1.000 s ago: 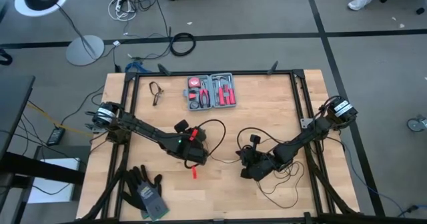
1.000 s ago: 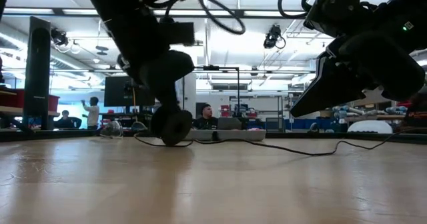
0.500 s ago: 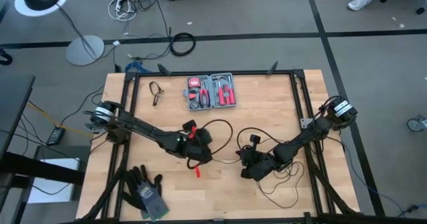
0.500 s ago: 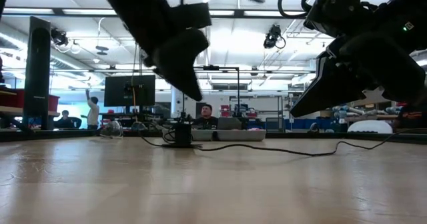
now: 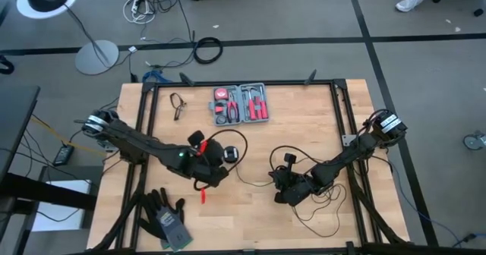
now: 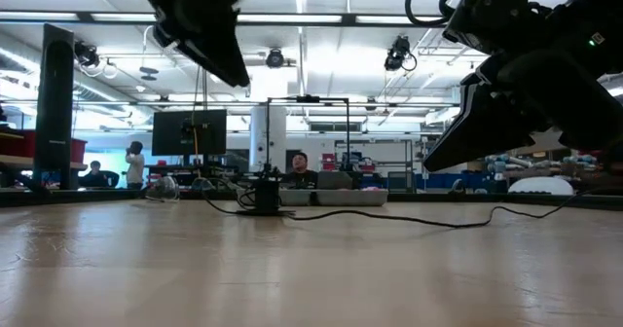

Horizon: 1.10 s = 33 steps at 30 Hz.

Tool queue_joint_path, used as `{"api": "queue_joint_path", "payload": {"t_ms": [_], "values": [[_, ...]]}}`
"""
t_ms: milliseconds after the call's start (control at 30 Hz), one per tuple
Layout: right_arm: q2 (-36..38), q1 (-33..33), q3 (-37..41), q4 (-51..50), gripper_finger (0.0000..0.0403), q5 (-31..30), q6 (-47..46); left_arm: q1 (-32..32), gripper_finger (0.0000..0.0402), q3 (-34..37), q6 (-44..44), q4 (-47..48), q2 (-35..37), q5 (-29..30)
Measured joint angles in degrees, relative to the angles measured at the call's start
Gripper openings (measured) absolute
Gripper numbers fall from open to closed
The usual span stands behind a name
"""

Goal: Coil cords
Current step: Return to Home Position

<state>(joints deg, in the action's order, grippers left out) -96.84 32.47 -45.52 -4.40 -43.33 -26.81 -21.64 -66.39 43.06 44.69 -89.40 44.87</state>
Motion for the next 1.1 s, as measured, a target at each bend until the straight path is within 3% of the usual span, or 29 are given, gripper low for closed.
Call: {"api": "queue_joint_path", "payload": {"t_ms": [133,233,300,367,467,600,900,1100], "values": [[0.0,0.0,0.0,0.03,0.0014,0.0,0.73,-1.64,0.0158,0.0,1.1,-1.38,0.41,-6.41],[0.0,0.0,0.0,-0.12,0.0011,1.06,1.43,-2.19,0.0158,0.0,0.9,-1.6,0.41,-16.69],[0.0,-0.07,0.0,-0.54,0.001,4.51,1.36,-2.8,0.0158,0.02,3.24,-1.62,0.41,-21.08],[0.0,-0.04,0.0,-0.41,0.0008,10.08,0.29,-4.07,0.0158,0.1,3.74,-2.35,0.41,-19.84],[0.0,0.02,0.0,-0.46,0.0009,15.84,-2.7,-6.98,0.0158,2.43,-8.41,-14.4,0.43,-18.16],[0.45,0.87,0.0,-0.56,0.0011,17.51,-3.08,-8.45,0.0158,7.53,-20.11,-32.48,0.8,-25.96],[9.18,1.8,3.15,-5.36,0.0007,17.38,-2.81,-3.49,0.0158,26.77,-20.49,-59.43,2.56,-37.65],[22.96,0.15,12.23,-4.42,0.0008,17.51,-1.87,2.4,0.0158,40.46,-23.46,-70.35,12.95,-38.86]]}}
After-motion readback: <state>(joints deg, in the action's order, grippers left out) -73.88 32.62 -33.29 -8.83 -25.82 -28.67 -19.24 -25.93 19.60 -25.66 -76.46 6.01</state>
